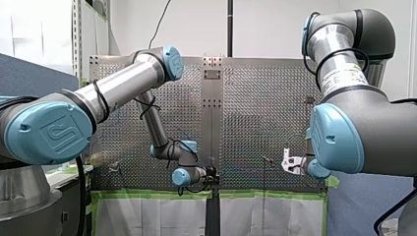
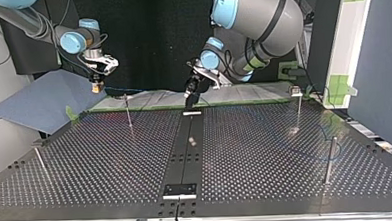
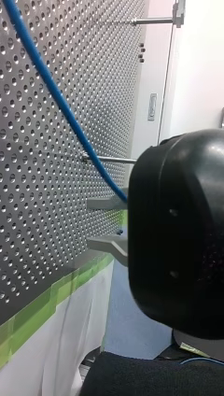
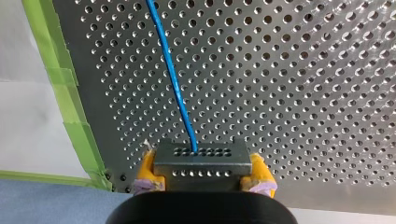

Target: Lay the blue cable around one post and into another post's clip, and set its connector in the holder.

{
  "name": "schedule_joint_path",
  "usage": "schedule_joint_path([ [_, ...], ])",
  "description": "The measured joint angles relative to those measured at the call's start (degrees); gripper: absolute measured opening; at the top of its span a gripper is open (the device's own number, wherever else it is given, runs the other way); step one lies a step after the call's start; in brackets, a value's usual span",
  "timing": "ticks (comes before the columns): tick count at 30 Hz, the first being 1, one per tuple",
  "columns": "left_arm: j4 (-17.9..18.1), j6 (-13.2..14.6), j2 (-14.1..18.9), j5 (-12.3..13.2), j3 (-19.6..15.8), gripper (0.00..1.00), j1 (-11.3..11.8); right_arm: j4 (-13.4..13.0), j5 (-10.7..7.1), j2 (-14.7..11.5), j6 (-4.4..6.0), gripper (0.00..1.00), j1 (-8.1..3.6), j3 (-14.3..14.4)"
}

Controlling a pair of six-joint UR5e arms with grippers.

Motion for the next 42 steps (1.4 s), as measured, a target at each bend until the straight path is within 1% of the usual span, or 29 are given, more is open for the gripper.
schedule_joint_path([
  [1, 0.00, -0.01, 0.00, 0.03, 0.00, 0.25, 0.00, 0.00, 0.00, 0.00, 0.00, 0.00, 0.00, 0.00],
  [3, 0.00, -0.05, 0.00, 0.15, 0.00, 0.12, 0.00, 0.00, 0.00, 0.00, 0.00, 0.00, -0.01, 0.00],
  [4, 0.00, -0.09, 0.00, 0.26, 0.00, 0.12, 0.00, 0.00, 0.00, -0.01, 0.00, 0.00, -0.01, 0.00],
  [6, 0.00, -0.24, 0.00, 0.78, 0.00, 0.04, 0.01, 0.01, -0.01, -0.01, 0.00, 0.00, -0.02, 0.00],
  [11, 0.00, -0.89, 0.00, 2.59, 0.00, 0.01, 0.11, 0.00, 0.00, 0.00, 0.00, 0.00, -0.19, 0.00],
  [17, 0.00, -1.67, 0.02, 3.63, 0.00, 0.01, 0.20, 0.00, -0.02, 0.00, 0.00, 0.00, -0.36, 0.00],
  [25, -0.22, -1.82, 0.01, 3.65, 0.00, 0.01, 0.37, 0.00, 0.00, 0.01, 0.00, 0.00, -0.44, -0.01],
  [28, -0.61, -1.67, 0.00, 3.00, 0.00, 0.01, 0.21, 0.00, 0.00, 0.00, 0.00, 0.00, -0.51, -0.01],
  [33, -1.05, -0.83, 0.02, 0.99, 0.00, 0.01, -0.54, -0.03, 0.00, 0.00, 0.00, 0.00, -0.66, -0.01],
  [37, -1.73, 0.50, 0.14, -0.89, 0.00, 0.01, -1.55, -0.08, 0.00, -0.01, 0.02, 0.00, -0.97, -0.05],
  [42, -2.84, 2.40, 0.31, -3.83, 0.12, 0.01, -3.73, 0.07, -0.02, -0.01, 0.17, 0.00, -1.63, -0.23],
])
